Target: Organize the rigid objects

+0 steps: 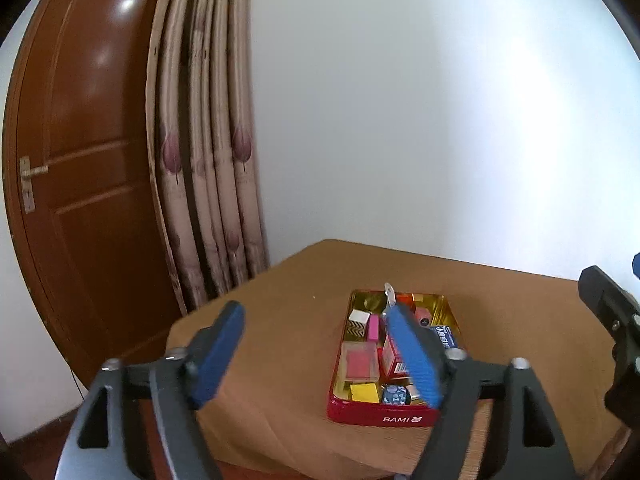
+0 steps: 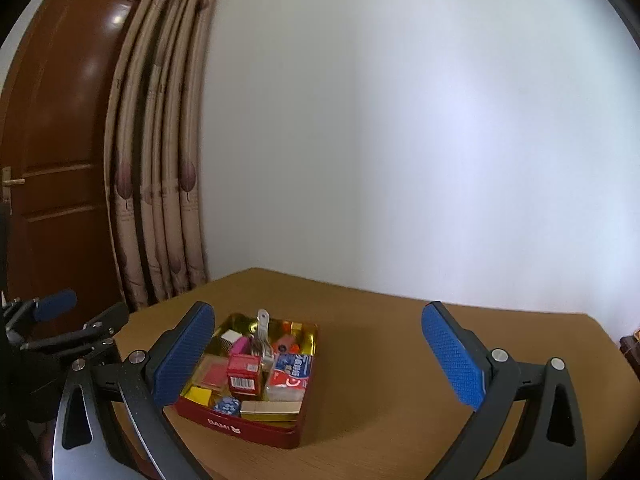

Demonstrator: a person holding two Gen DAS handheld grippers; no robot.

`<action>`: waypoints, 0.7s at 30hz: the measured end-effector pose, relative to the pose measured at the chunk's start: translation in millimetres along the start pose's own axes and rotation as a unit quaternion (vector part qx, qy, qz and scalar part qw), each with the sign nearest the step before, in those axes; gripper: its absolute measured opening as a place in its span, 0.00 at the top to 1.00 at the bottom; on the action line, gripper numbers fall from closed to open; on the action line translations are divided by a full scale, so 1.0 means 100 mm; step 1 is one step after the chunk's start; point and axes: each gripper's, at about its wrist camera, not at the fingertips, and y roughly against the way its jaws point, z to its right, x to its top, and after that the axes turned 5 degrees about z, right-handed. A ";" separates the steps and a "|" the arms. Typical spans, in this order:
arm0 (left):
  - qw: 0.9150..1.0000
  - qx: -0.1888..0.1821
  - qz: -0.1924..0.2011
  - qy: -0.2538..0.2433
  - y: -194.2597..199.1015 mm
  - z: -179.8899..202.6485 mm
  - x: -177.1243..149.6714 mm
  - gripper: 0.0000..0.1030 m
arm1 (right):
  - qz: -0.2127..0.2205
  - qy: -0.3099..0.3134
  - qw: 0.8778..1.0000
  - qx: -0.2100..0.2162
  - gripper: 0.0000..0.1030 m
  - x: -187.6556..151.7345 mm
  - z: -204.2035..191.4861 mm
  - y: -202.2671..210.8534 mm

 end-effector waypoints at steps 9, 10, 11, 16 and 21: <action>0.999 -0.039 0.006 0.009 0.14 -0.08 0.17 0.19 | 0.029 -0.020 0.999 -0.009 0.00 0.15 0.04 0.20; 0.999 -0.046 0.004 0.014 0.14 -0.10 0.18 0.19 | 0.031 -0.020 0.999 -0.008 0.00 0.14 0.04 0.21; 0.999 -0.047 0.002 0.017 0.14 -0.11 0.19 0.19 | 0.031 -0.018 0.999 -0.007 0.00 0.14 0.03 0.21; 0.998 -0.051 -0.014 0.019 0.10 -0.13 0.18 0.19 | 0.034 -0.010 0.999 0.001 0.00 0.13 -0.02 0.25; 0.998 -0.051 -0.024 0.007 0.06 -0.10 0.15 0.19 | 0.032 -0.012 0.999 0.003 0.00 0.12 -0.02 0.24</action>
